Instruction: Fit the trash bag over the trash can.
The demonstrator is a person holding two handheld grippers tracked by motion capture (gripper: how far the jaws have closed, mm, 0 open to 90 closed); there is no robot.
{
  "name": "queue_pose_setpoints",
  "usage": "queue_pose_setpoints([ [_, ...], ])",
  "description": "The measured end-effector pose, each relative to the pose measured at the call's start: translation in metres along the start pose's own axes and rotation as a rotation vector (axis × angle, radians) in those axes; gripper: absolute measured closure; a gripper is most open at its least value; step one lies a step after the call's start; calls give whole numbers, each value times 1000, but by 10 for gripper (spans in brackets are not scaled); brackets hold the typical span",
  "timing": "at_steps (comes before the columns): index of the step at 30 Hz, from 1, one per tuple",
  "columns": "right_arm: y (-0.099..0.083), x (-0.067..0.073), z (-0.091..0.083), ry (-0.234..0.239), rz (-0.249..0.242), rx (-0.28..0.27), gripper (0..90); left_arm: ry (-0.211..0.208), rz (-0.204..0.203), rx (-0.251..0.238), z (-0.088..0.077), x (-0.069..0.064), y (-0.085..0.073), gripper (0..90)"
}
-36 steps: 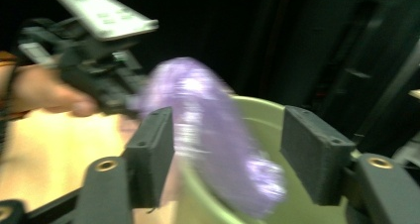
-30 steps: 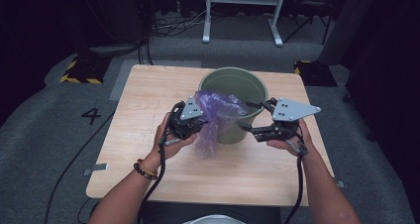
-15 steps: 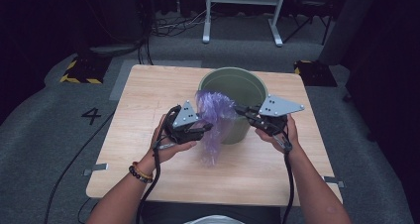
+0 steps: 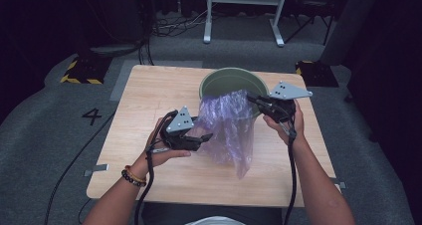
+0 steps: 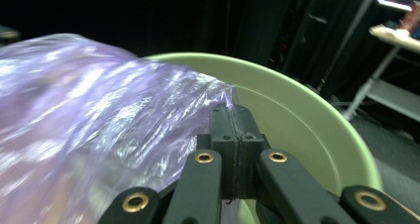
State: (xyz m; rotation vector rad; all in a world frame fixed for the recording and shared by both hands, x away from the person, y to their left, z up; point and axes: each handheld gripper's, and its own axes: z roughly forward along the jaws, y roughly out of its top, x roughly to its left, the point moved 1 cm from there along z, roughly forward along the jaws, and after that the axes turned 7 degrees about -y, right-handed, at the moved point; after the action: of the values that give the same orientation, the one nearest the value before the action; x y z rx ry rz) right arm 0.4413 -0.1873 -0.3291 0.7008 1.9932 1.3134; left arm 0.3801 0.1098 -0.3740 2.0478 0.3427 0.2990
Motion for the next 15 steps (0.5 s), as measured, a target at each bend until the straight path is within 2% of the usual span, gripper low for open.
queue_pose_setpoints([
  [1,-1,-5,2,-20,8,18,899,-4,36,22,2,-3,0,530],
  [2,-1,-7,4,-28,8,27,897,-4,36,22,2,-3,0,610],
  [3,-2,-9,5,-36,9,39,895,-3,76,37,3,-5,1,656],
  [5,-4,-13,7,-36,26,45,876,-10,91,39,5,-6,2,729],
  [8,-5,-15,8,-49,28,59,827,0,88,29,5,-6,3,840],
  [9,-6,-17,8,-44,35,54,737,-2,73,-1,4,-5,4,867],
  [11,-6,-17,5,-33,38,48,640,12,60,-22,3,-4,6,881],
  [13,-6,-16,1,-42,36,36,541,14,52,-32,2,-3,6,885],
  [14,-6,-16,1,-42,36,36,541,16,41,-40,1,-2,7,885],
  [15,-6,-15,-4,-26,27,25,483,10,17,-53,1,0,8,886],
])
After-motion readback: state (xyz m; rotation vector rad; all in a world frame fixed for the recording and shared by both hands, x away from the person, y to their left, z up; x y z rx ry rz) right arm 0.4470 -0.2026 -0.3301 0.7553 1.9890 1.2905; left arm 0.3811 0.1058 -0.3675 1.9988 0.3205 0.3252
